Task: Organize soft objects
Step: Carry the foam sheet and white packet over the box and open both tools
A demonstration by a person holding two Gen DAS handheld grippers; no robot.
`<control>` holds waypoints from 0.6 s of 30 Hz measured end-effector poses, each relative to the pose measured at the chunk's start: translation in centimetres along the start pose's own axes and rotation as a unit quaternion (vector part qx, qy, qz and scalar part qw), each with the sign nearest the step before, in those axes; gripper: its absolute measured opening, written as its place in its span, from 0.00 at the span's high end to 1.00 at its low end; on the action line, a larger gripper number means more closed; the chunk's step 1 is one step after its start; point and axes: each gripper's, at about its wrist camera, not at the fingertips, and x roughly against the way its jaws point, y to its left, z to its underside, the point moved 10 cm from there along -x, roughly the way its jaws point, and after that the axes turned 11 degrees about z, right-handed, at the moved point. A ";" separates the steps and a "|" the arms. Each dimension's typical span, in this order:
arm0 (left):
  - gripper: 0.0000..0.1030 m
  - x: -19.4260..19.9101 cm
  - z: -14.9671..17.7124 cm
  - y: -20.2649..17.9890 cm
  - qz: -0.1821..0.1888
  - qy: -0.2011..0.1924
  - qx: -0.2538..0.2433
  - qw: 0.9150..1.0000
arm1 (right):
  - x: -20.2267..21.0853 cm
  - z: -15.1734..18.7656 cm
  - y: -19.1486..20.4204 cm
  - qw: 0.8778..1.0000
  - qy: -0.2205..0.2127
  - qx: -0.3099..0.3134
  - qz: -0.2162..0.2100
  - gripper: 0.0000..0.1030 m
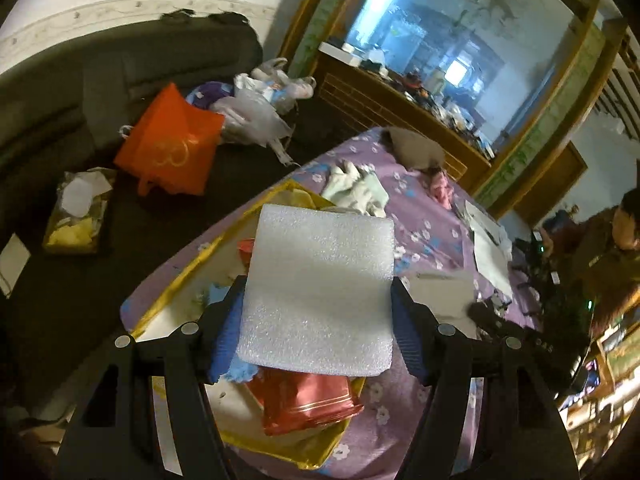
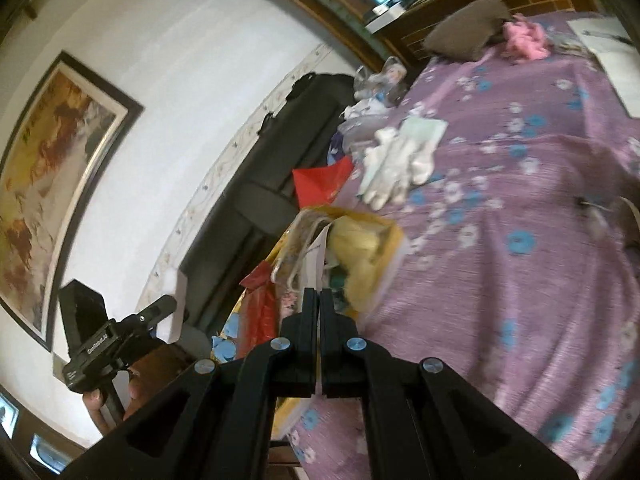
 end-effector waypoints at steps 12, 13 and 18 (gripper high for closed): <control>0.33 -10.0 3.1 -2.1 0.036 0.121 -0.031 0.992 | -7.5 -1.9 -1.1 0.994 0.017 0.016 0.107 0.98; 0.33 -10.0 2.9 -1.6 0.026 0.114 -0.039 0.992 | -8.1 -2.0 -1.3 0.993 0.020 0.018 0.111 0.98; 0.33 -9.9 2.2 0.3 0.007 0.089 -0.011 0.996 | -9.8 -2.6 -0.7 0.994 0.025 0.021 0.106 0.97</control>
